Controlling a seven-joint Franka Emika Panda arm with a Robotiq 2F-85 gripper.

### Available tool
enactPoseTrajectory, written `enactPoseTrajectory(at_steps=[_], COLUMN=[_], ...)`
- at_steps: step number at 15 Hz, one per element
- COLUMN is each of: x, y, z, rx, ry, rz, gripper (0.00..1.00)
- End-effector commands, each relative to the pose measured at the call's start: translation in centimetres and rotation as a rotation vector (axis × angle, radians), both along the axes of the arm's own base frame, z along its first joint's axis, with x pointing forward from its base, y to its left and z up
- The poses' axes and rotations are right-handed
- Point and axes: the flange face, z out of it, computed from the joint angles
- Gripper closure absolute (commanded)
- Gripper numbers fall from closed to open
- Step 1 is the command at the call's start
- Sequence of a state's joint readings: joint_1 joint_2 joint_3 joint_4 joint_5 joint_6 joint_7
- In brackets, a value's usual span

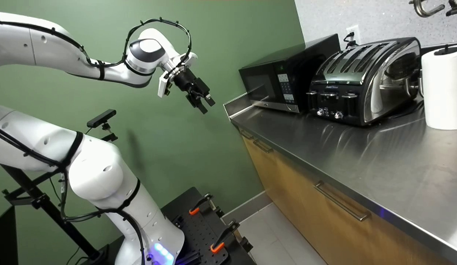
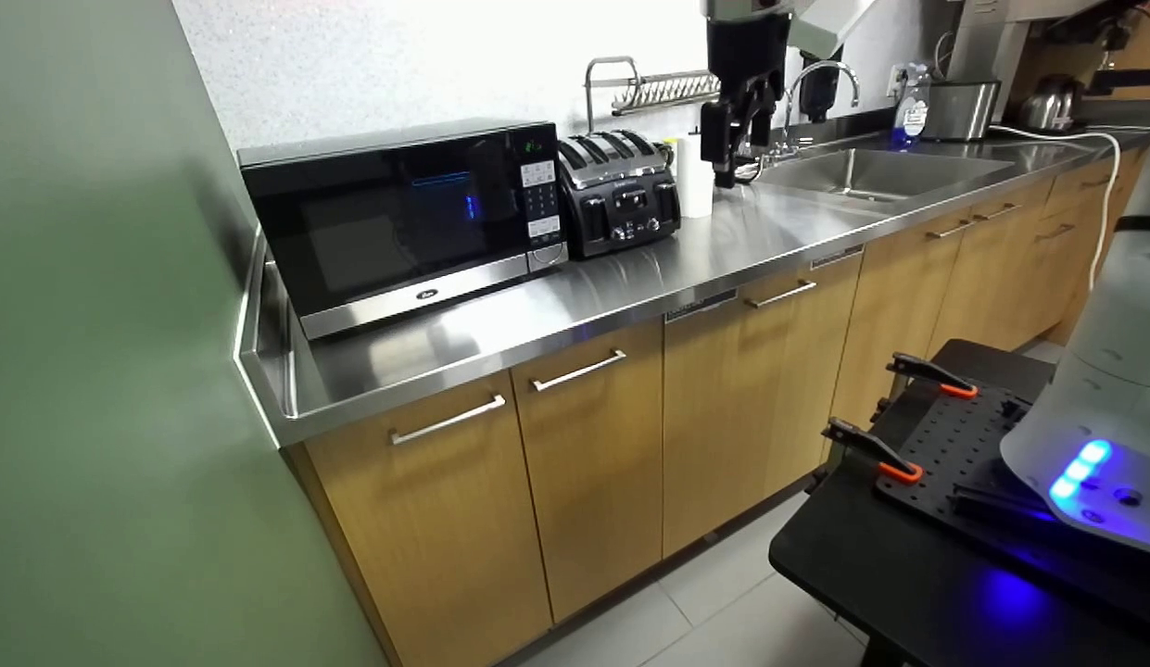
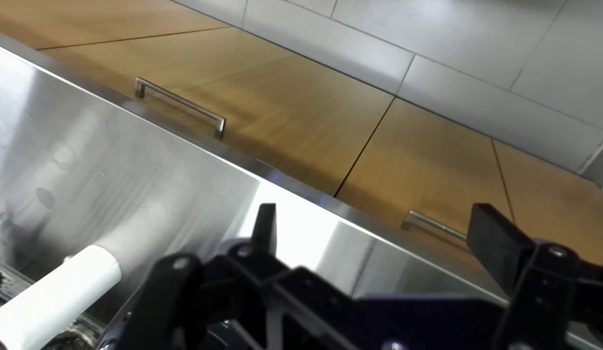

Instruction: Open the second cabinet door from the left

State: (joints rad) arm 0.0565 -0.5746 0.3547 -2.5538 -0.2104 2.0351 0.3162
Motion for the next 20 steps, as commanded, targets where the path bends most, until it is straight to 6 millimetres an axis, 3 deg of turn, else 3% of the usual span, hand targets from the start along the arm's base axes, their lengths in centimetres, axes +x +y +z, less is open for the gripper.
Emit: enactPoseTrajectory(at_steps=[1,6,11,14,15,17,20], x=[2.2,3.8,3.7,5.1,3.6,3.8,4.0], y=[2.1,6.0,7.2,8.4,7.1,7.2,7.3], z=[-3.1,-11.7,-20.5,-25.1,-22.7,-24.6,-23.7], rx=[-0.165,-0.393,-0.663,-0.766,-0.707,-0.718,-0.717], ry=[-0.026,-0.023,0.072,0.105,0.089,0.117,0.099], rz=[-0.066,-0.073,0.103,0.217,0.192,0.201,0.193], gripper=[0.00,0.00,0.00,0.00,0.00,0.00,0.00])
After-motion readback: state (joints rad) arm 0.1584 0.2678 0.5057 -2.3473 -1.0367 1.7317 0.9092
